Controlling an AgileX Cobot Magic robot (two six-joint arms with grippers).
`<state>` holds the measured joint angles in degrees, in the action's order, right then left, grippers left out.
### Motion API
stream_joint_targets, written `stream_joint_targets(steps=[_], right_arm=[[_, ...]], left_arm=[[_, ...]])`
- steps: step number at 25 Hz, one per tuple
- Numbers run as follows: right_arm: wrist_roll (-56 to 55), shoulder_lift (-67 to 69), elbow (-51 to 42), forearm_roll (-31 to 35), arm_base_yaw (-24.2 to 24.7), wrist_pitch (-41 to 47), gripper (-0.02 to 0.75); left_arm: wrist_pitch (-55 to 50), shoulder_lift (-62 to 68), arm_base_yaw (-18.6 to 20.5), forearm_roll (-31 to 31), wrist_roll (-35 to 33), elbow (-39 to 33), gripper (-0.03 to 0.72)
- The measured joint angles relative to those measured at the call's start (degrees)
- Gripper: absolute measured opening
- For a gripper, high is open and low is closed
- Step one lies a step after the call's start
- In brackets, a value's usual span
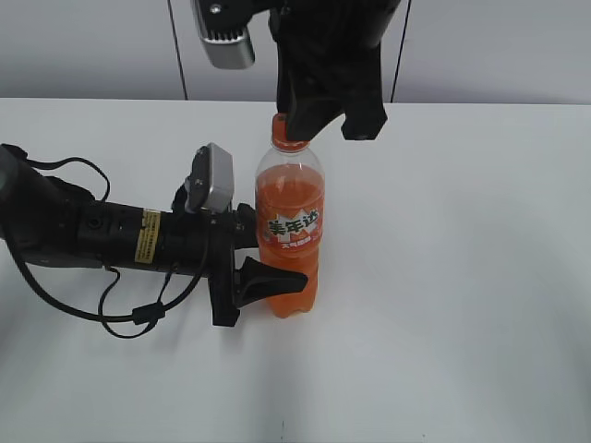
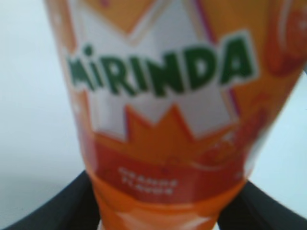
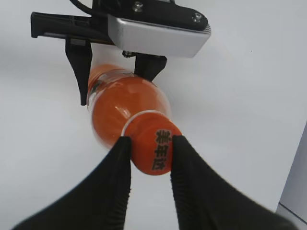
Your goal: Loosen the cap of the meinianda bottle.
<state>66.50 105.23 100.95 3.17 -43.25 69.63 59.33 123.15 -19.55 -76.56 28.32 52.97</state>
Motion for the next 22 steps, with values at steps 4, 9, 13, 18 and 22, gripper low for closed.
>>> stream_joint_targets(steps=[4, 9, 13, 18, 22], right_arm=[[2.06, 0.0, 0.0, 0.0, 0.0, 0.06, 0.209], [2.42, 0.0, 0.0, 0.0, 0.0, 0.06, 0.224], [-0.03, 0.0, 0.0, -0.05, 0.0, 0.06, 0.239], [-9.08, -1.2, 0.0, 0.01, 0.0, 0.24, 0.241], [-21.37, -3.29, 0.53, 1.57, 0.0, 0.24, 0.271]], left_arm=[[0.0, 0.0, 0.0, -0.04, 0.0, 0.0, 0.412], [0.0, 0.0, 0.0, -0.11, 0.0, 0.0, 0.412], [0.0, 0.0, 0.0, -0.22, 0.0, 0.0, 0.412], [0.17, 0.0, 0.0, -0.56, -0.05, 0.0, 0.412], [0.29, 0.0, 0.0, -0.93, -0.05, 0.0, 0.412]])
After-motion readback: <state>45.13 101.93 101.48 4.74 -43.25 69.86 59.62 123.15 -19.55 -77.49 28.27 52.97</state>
